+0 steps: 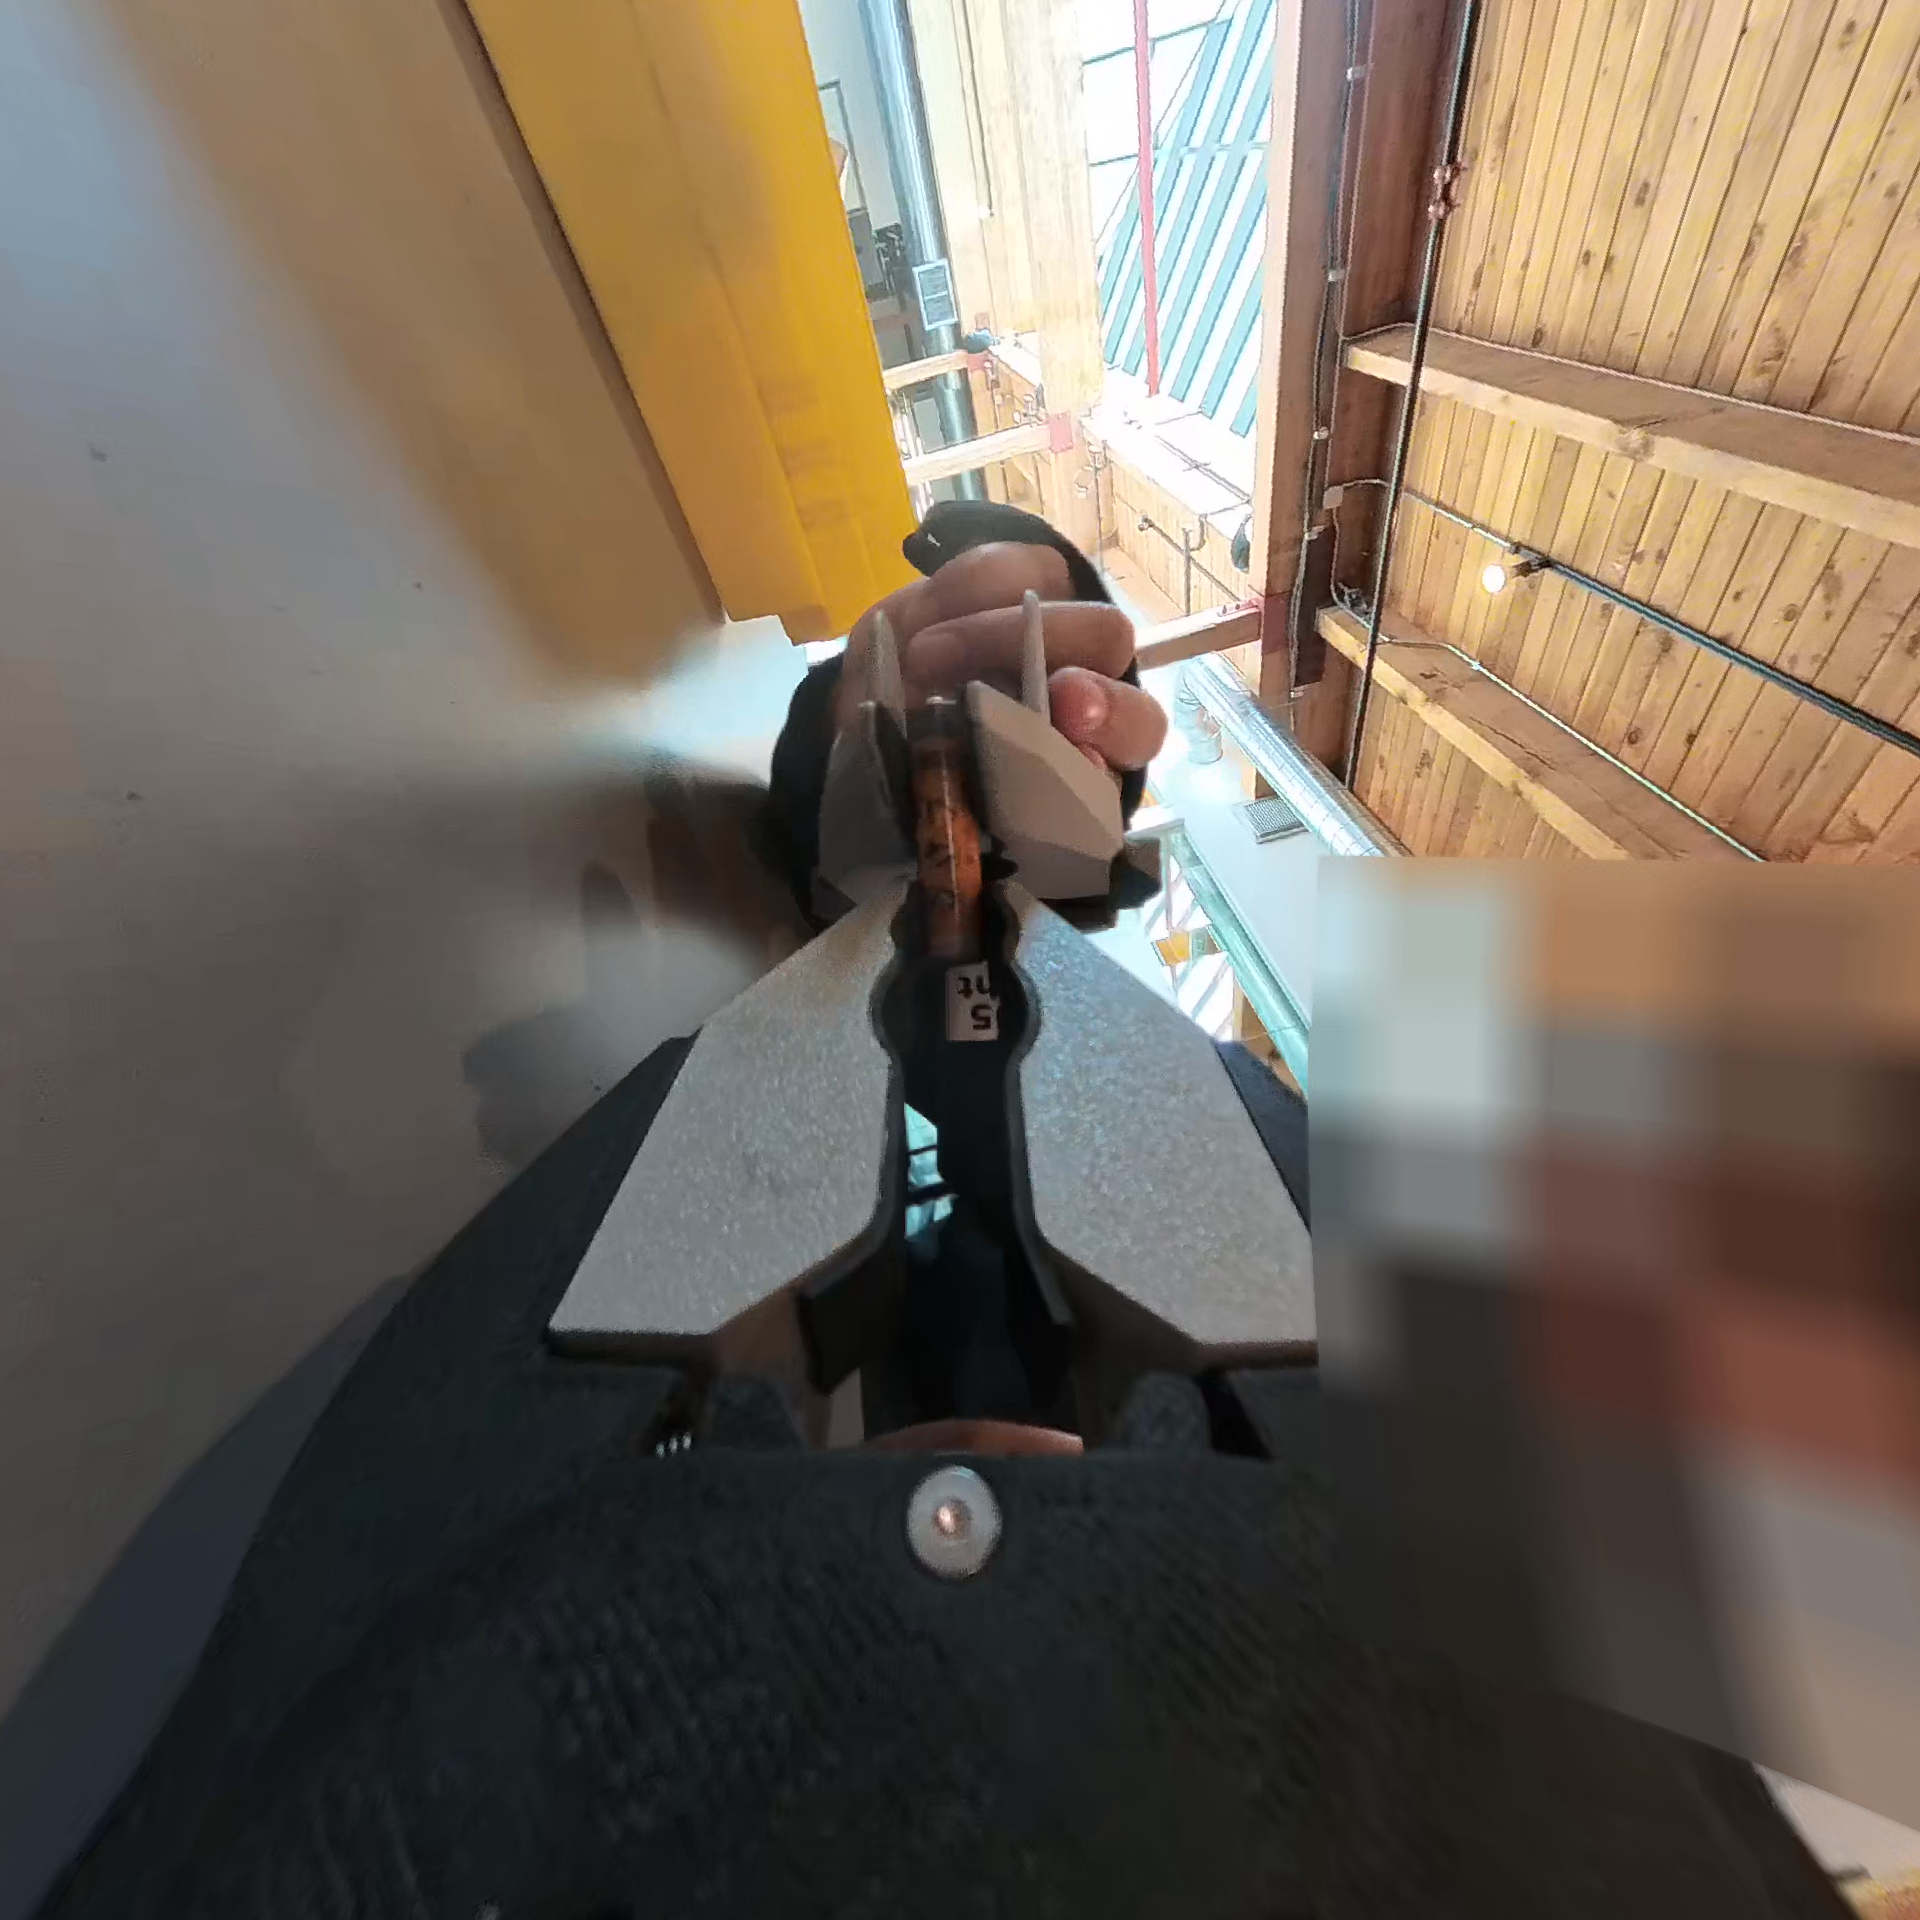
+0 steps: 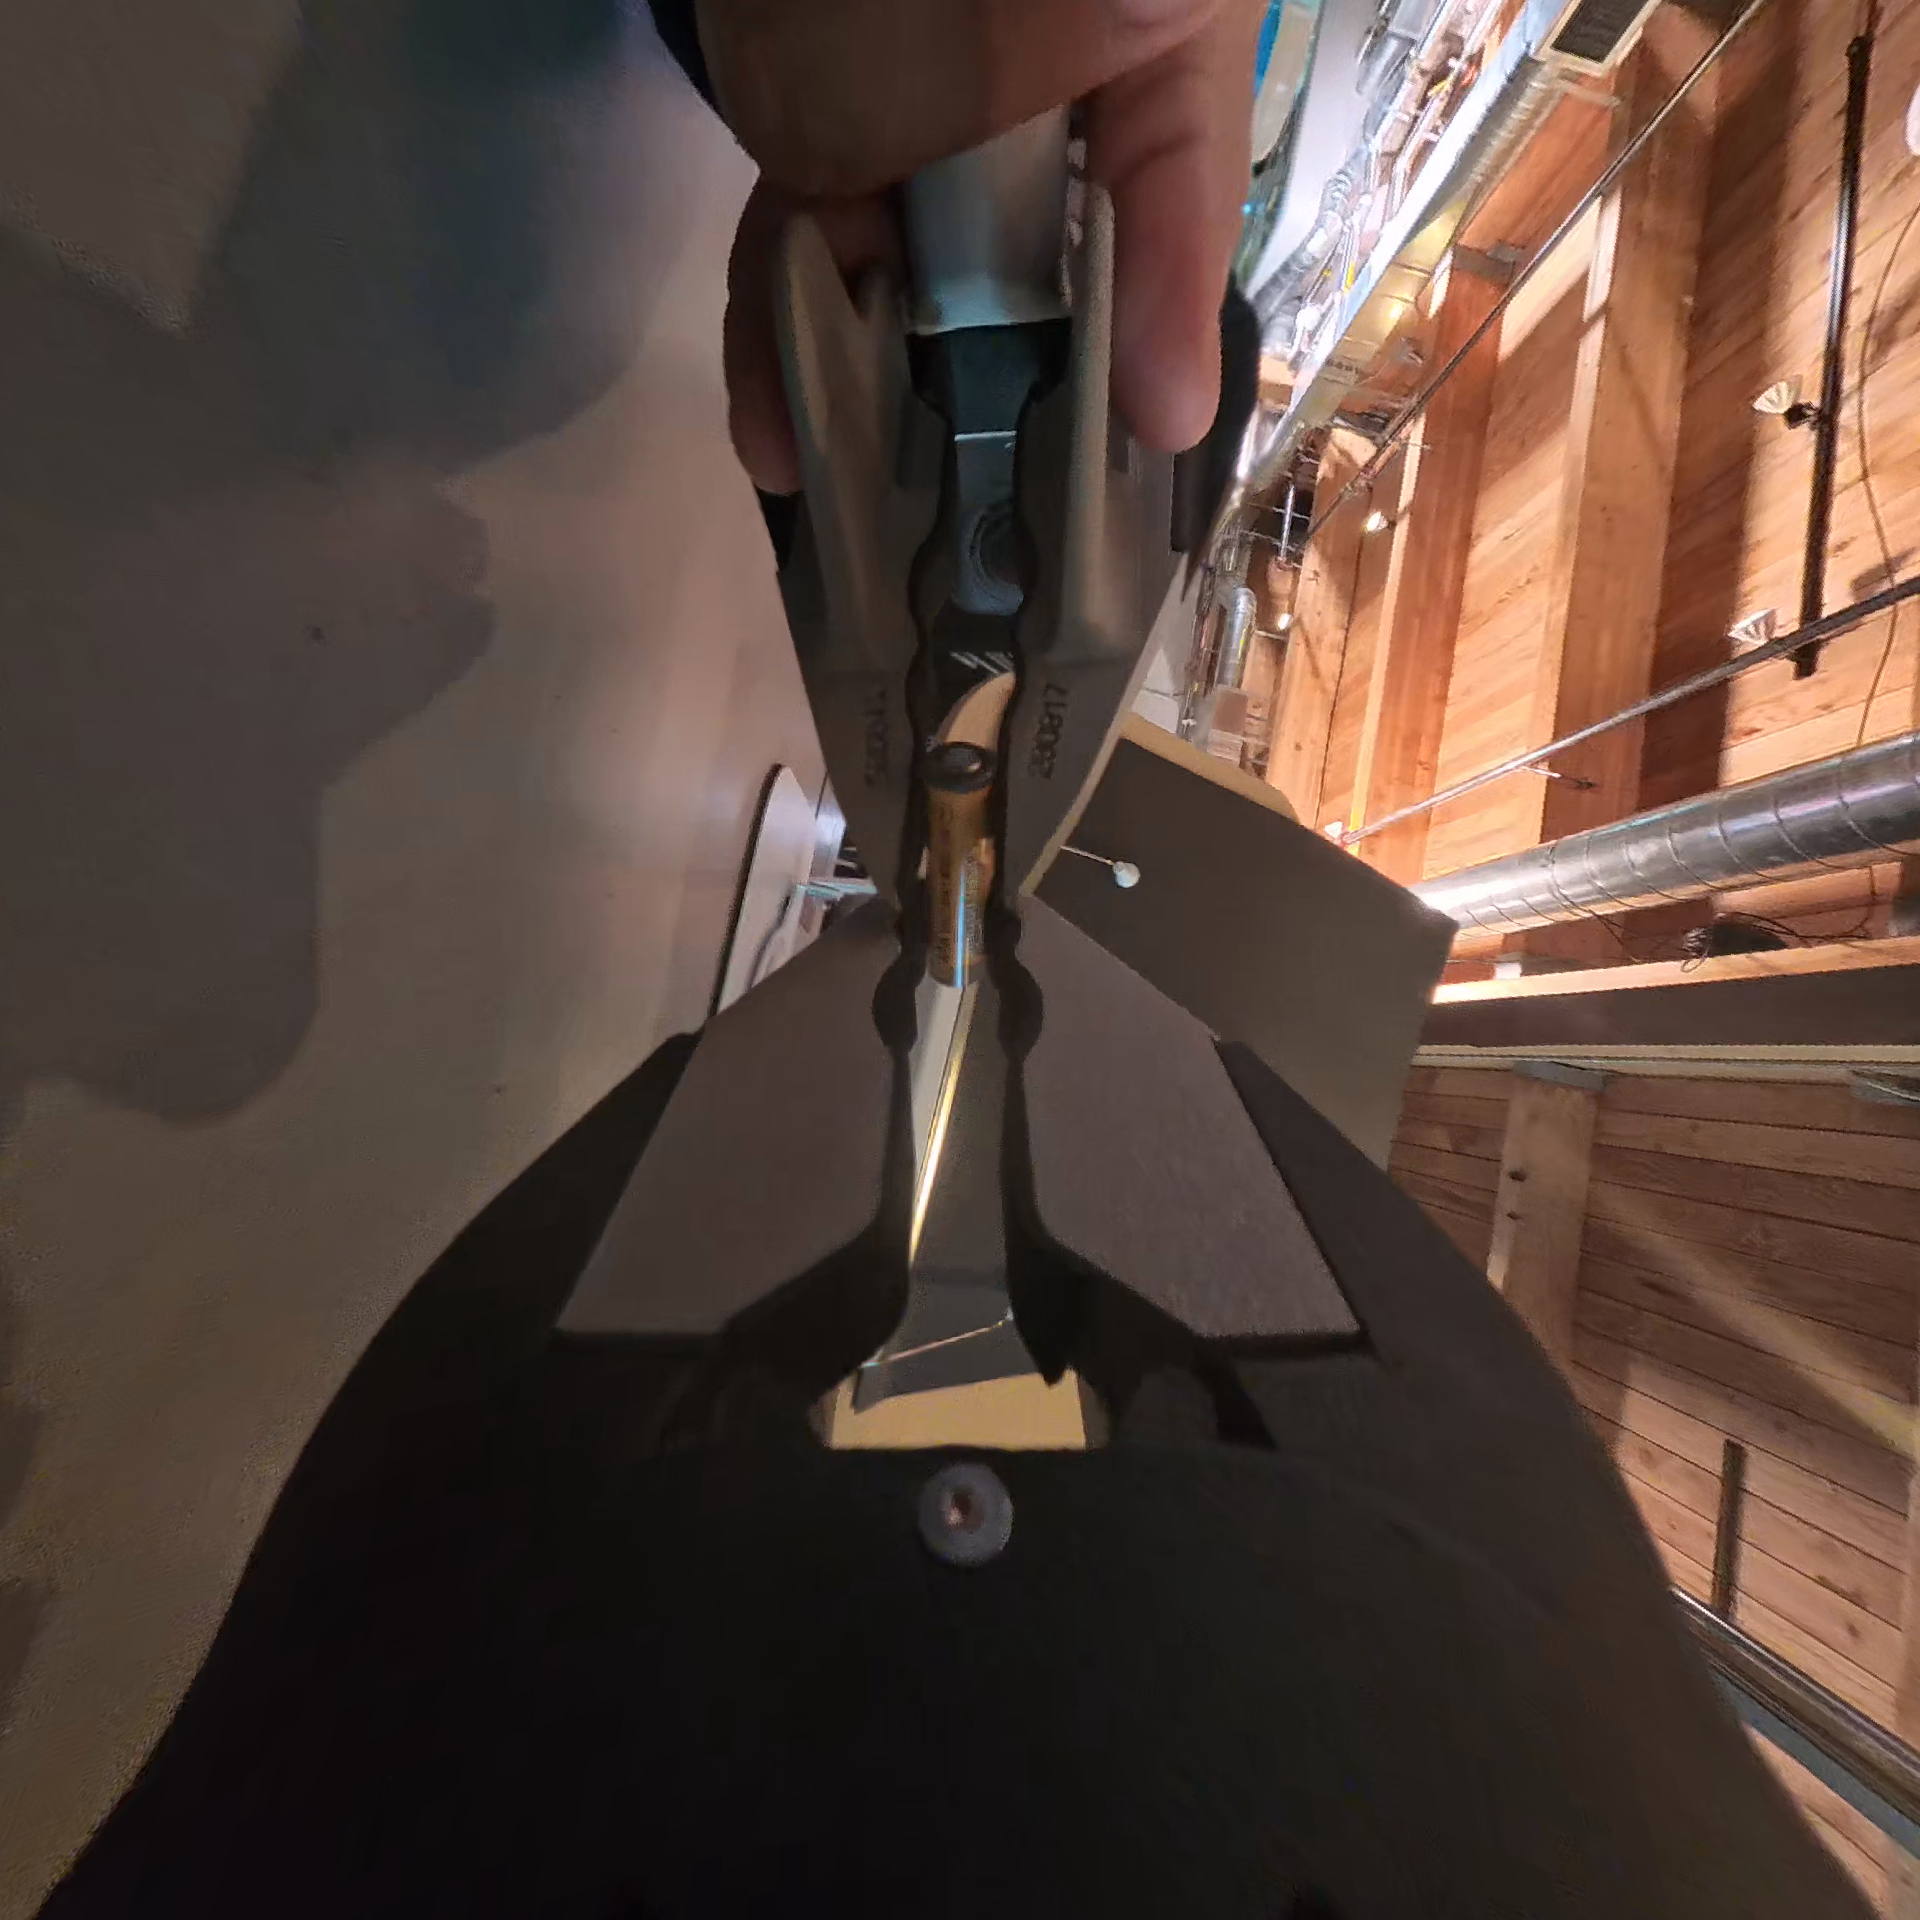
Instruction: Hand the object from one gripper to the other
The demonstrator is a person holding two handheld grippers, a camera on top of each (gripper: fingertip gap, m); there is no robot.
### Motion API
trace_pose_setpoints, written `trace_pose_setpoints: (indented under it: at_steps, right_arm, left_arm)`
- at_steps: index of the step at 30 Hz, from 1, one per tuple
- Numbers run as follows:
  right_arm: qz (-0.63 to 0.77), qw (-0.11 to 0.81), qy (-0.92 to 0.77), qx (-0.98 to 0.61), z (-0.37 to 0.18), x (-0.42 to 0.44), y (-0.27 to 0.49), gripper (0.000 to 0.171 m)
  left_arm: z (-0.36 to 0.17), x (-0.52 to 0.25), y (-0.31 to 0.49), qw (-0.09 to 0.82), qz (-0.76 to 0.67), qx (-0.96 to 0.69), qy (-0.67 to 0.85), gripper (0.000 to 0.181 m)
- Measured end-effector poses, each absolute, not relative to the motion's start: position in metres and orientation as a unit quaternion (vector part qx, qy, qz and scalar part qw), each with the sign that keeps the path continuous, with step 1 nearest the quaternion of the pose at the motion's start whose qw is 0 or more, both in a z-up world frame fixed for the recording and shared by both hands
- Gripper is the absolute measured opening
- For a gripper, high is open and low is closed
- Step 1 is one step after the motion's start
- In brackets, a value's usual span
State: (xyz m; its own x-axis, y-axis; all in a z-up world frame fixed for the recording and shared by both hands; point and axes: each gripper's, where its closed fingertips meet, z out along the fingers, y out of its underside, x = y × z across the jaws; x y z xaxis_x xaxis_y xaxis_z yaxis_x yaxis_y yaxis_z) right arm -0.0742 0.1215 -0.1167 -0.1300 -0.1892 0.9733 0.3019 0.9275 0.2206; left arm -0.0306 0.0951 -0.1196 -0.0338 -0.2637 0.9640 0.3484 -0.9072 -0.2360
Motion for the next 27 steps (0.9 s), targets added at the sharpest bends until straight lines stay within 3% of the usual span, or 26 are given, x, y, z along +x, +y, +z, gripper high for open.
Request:
trace_pose_setpoints:
  at_steps: [4, 10, 18, 22, 27]
  right_arm:
    - [-0.180, 0.657, -0.721, -0.124, -0.112, -0.073, 0.146, 0.006]
    - [-0.132, 0.661, -0.663, -0.325, -0.089, -0.053, 0.214, 0.006]
    - [-0.042, 0.696, -0.476, -0.536, 0.000, 0.042, 0.275, 0.007]
    - [-0.008, 0.626, -0.414, -0.661, 0.015, 0.129, 0.355, 0.006]
    - [-0.051, 0.484, -0.391, -0.781, -0.042, 0.208, 0.450, 0.007]
  left_arm:
    - [-0.111, -0.045, 0.102, 0.269, -0.700, -0.661, -0.017, 0.017]
    - [-0.107, -0.105, 0.135, 0.473, -0.514, -0.716, -0.017, 0.029]
    - [-0.133, -0.141, 0.151, 0.523, -0.338, -0.782, -0.011, 0.022]
    - [-0.127, -0.135, 0.149, 0.533, -0.332, -0.778, 0.001, 0.019]
    - [-0.129, -0.127, 0.149, 0.520, -0.359, -0.775, -0.001, 0.019]
